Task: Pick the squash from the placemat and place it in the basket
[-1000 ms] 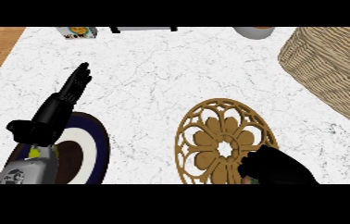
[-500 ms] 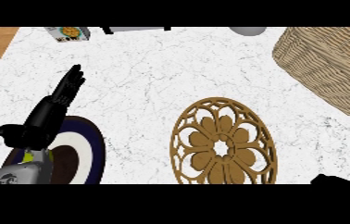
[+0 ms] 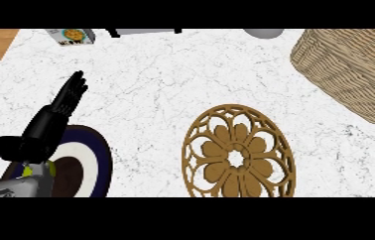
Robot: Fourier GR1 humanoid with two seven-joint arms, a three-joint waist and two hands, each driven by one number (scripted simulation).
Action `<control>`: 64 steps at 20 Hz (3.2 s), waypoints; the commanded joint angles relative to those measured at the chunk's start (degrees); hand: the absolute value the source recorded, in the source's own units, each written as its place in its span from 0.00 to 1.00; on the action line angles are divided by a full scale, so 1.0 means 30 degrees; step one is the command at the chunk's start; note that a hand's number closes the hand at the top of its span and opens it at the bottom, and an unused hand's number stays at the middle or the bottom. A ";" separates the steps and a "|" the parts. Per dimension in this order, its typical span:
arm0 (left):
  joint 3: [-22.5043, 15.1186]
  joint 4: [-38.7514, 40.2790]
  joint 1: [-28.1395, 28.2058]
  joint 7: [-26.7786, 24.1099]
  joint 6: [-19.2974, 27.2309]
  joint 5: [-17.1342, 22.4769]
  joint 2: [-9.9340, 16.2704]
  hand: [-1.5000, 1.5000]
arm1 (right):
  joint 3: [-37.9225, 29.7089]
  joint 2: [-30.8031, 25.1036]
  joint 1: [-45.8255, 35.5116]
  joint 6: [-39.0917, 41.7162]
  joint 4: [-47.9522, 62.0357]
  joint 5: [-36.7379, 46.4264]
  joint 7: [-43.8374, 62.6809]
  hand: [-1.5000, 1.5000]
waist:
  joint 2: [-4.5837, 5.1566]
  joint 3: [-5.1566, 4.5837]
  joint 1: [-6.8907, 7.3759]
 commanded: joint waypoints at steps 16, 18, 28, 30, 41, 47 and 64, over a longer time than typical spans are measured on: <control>-0.0154 -0.0346 -0.0170 0.0588 -0.0428 0.0233 0.0168 0.50 | -0.8520 -0.5529 0.1869 0.7125 0.2970 -1.2994 -0.5249 1.00 | -0.0077 -0.0097 0.0427; -0.0234 -0.0154 0.0100 -0.0204 -0.0494 0.0109 0.0103 0.50 | -0.9326 -0.5806 0.1751 0.7716 0.2873 -1.4155 -0.4677 1.00 | -0.0055 -0.0129 0.0552; -0.0861 0.0296 -0.1149 -0.0025 -0.0631 -0.0195 -0.0097 0.50 | -1.0951 -0.7029 -0.0599 1.0157 0.4748 -2.0453 0.1501 1.00 | 0.0263 -0.0132 0.1848; -0.0831 0.1066 -0.1853 0.0192 -0.0406 -0.0323 -0.0239 0.50 | -1.1393 -0.7633 -0.1125 1.1245 0.6480 -2.0509 0.1182 1.00 | 0.0318 -0.0107 0.1836; -0.1229 0.1385 -0.2732 0.0107 -0.1001 -0.0224 -0.0269 0.50 | -0.7576 -0.7778 -0.6749 1.0861 1.0048 -1.8611 0.2868 1.00 | 0.0568 -0.0068 0.3050; -0.1768 0.1510 -0.3024 -0.0169 -0.0570 -0.0701 -0.0871 0.50 | -0.5817 -0.5563 -1.0271 1.0003 1.2276 -1.7091 0.2535 1.00 | 0.0634 -0.0035 0.3444; -0.1126 0.1833 -0.2657 -0.0788 -0.0733 -0.0585 -0.0408 0.50 | -0.4261 -0.2463 -1.8295 1.0974 1.8672 -1.4339 0.1857 0.00 | 0.0542 -0.0058 0.2704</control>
